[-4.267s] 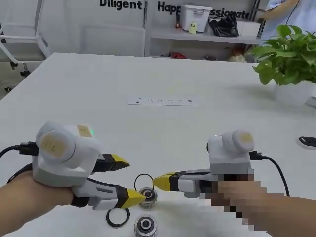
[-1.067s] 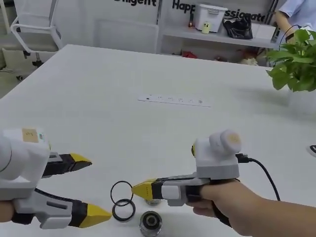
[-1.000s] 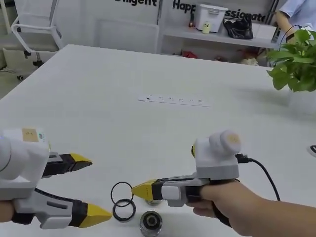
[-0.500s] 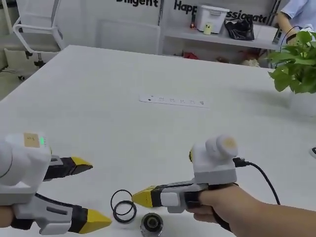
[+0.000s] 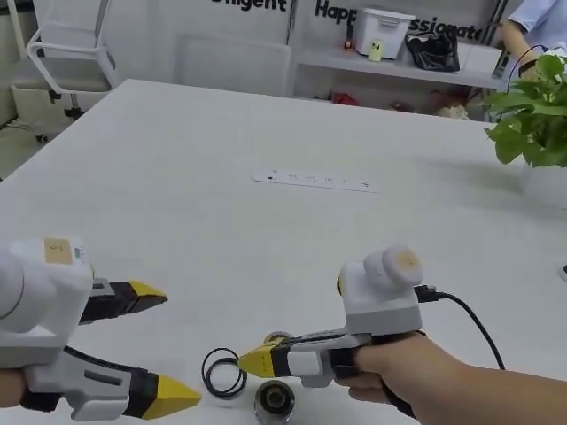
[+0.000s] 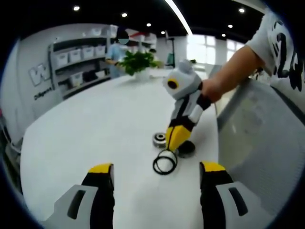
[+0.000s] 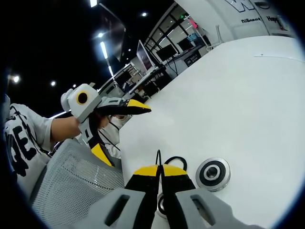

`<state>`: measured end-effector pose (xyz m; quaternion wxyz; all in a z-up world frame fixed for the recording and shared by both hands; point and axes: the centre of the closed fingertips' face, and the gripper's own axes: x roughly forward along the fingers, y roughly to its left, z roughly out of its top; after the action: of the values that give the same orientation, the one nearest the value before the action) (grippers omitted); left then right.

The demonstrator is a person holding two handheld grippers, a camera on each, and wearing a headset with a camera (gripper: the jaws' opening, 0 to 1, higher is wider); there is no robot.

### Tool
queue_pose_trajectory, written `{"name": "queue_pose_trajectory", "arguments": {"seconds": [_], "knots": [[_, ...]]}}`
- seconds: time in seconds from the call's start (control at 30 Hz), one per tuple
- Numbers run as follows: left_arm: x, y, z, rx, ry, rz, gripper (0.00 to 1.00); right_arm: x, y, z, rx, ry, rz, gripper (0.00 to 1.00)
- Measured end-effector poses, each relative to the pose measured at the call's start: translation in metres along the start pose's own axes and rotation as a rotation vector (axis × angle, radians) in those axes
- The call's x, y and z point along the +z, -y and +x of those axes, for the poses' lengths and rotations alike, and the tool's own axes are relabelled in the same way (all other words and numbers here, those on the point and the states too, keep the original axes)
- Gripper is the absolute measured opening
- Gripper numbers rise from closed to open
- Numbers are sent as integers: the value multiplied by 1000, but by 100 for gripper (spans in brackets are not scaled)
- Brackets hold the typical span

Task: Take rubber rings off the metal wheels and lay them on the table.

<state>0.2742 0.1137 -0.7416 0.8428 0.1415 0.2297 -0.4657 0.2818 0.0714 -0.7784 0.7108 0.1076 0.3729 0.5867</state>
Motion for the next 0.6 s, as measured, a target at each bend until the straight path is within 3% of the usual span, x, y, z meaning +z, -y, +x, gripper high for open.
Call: {"name": "queue_pose_trajectory", "arguments": {"seconds": [0.6], "knots": [[-2, -1, -1, 2, -7, 0, 74, -2, 7, 3, -25, -3, 12, 0]]}}
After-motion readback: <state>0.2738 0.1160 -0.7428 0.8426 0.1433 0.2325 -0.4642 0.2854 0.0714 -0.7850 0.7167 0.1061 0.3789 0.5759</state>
